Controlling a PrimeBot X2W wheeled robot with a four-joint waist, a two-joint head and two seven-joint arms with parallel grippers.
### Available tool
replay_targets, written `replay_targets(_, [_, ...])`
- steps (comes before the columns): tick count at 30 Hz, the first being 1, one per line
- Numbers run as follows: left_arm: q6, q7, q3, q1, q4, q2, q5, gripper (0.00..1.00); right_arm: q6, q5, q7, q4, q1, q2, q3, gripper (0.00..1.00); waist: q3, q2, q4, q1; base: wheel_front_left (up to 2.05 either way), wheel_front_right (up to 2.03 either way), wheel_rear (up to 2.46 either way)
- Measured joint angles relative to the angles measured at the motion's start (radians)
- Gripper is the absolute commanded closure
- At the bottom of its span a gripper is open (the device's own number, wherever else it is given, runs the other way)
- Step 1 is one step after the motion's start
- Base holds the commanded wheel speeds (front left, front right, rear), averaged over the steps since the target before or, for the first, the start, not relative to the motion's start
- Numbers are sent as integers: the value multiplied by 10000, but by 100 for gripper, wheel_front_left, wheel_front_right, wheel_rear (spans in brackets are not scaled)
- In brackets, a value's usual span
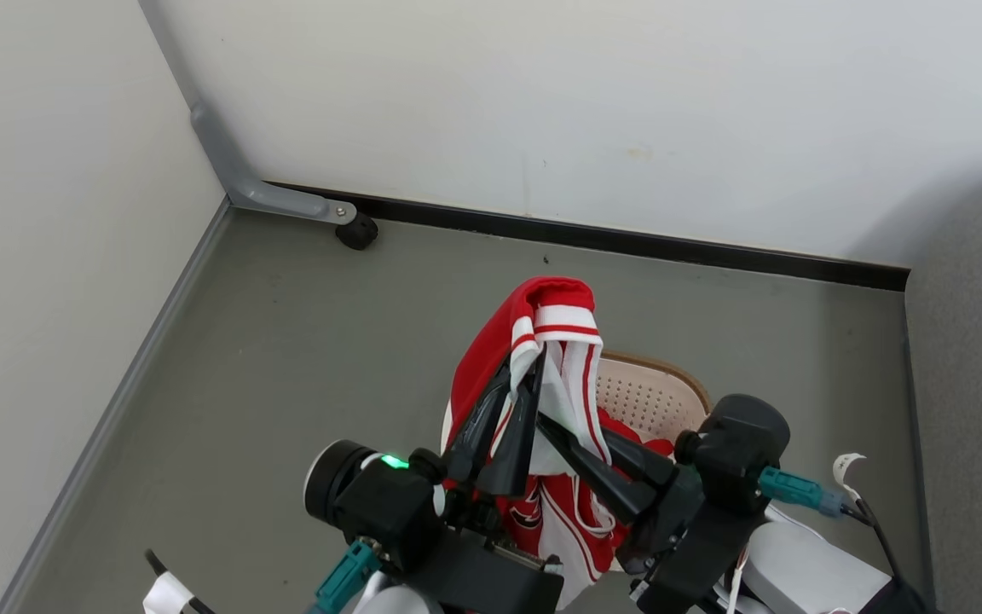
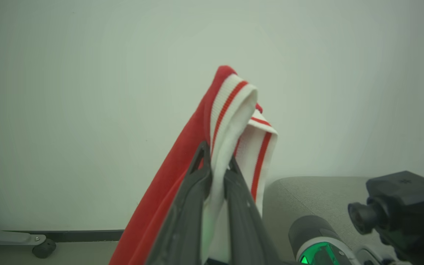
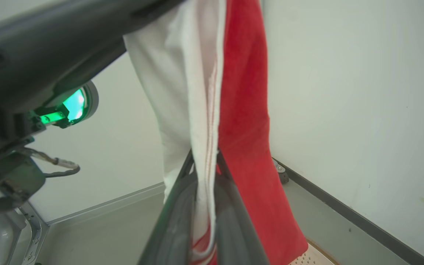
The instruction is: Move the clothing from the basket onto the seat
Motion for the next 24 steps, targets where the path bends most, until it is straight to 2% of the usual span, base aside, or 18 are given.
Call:
replay_targets(1, [0, 0, 10, 0, 2, 0, 0, 98, 0, 31, 0, 0, 13, 0, -31, 100, 9, 0, -9, 0, 0, 0, 0])
replay_targets(2, [0, 0, 25, 0, 4, 0, 0, 85, 0, 73, 0, 0, 23, -4, -71, 100, 18, 0, -19, 0, 0, 0, 0])
replay_targets(4, [-2, 0, 84, 1, 10, -2, 0, 67, 0, 161, 0, -12, 55, -25, -221, 100, 35, 0, -45, 0, 0, 0, 0])
replay_targets(5, [-2, 0, 157, 9, 12, -4, 2, 51, 0, 226, 0, -23, 72, -38, -288, 100, 43, 0, -65, 0, 0, 0, 0])
replay_targets(6, [-2, 0, 274, 32, 12, -6, 21, 26, 0, 297, 2, -31, 80, -48, -339, 100, 53, 0, -94, 0, 0, 0, 0])
replay_targets(7, [0, -2, 376, 53, 21, -2, 61, 6, 0, 376, 2, -48, 83, -59, -397, 100, 64, 0, -133, 0, 0, 0, 0])
replay_targets(8, [0, -2, 433, 72, 50, 4, 100, 0, 0, 433, 2, -79, 88, -94, -479, 100, 79, 0, -178, 0, 0, 0, 0])
replay_targets(15, [-2, -2, 460, 321, 410, 0, 286, 0, 0, 704, 2, -121, 187, -723, -1570, 100, 183, 0, -547, 0, 0, 0, 0])
replay_targets(24, [-2, -2, 79, 478, 819, -4, 564, 0, 0, 869, 2, -198, 242, -1030, -2291, 100, 293, 0, -1211, 1, 0, 0, 0])
